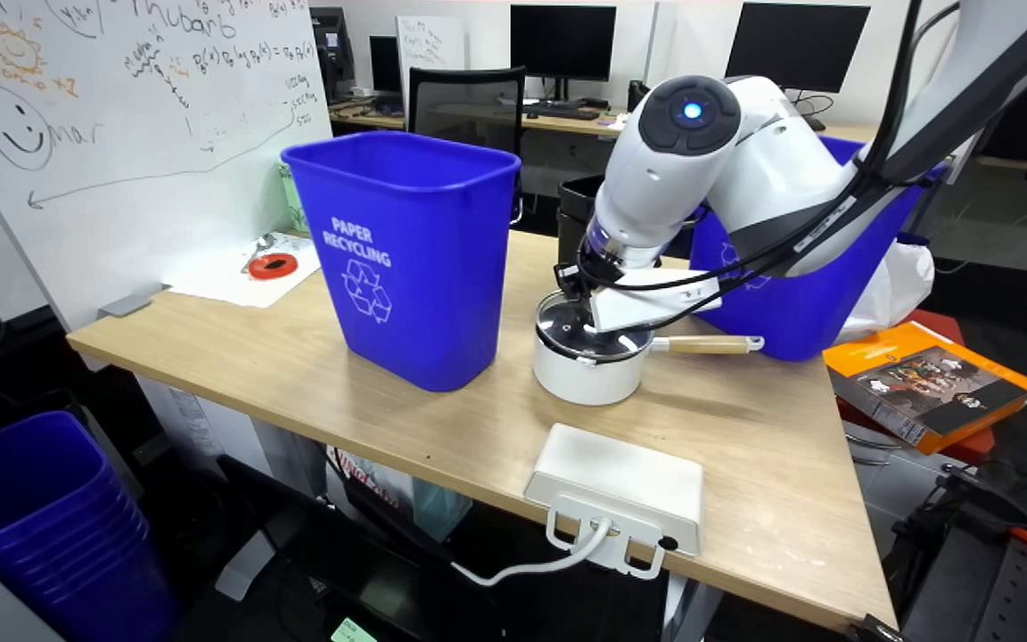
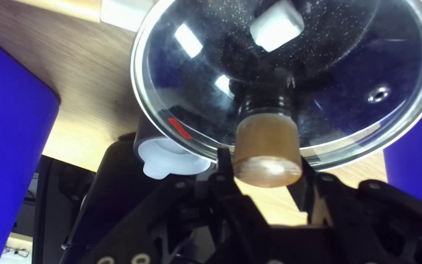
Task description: Place the lid on the white pot
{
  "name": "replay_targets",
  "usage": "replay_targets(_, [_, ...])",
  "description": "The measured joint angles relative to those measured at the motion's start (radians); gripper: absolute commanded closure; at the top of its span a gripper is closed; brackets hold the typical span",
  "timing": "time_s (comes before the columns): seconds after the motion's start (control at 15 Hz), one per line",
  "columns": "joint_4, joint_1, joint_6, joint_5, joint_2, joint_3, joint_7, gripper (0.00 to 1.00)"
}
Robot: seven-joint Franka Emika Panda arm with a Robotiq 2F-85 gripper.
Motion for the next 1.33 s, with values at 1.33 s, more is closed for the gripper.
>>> replay_targets(1.33, [0.013,0.013,-0.001,-0.091,0.021,-0.004,0.040,0.85])
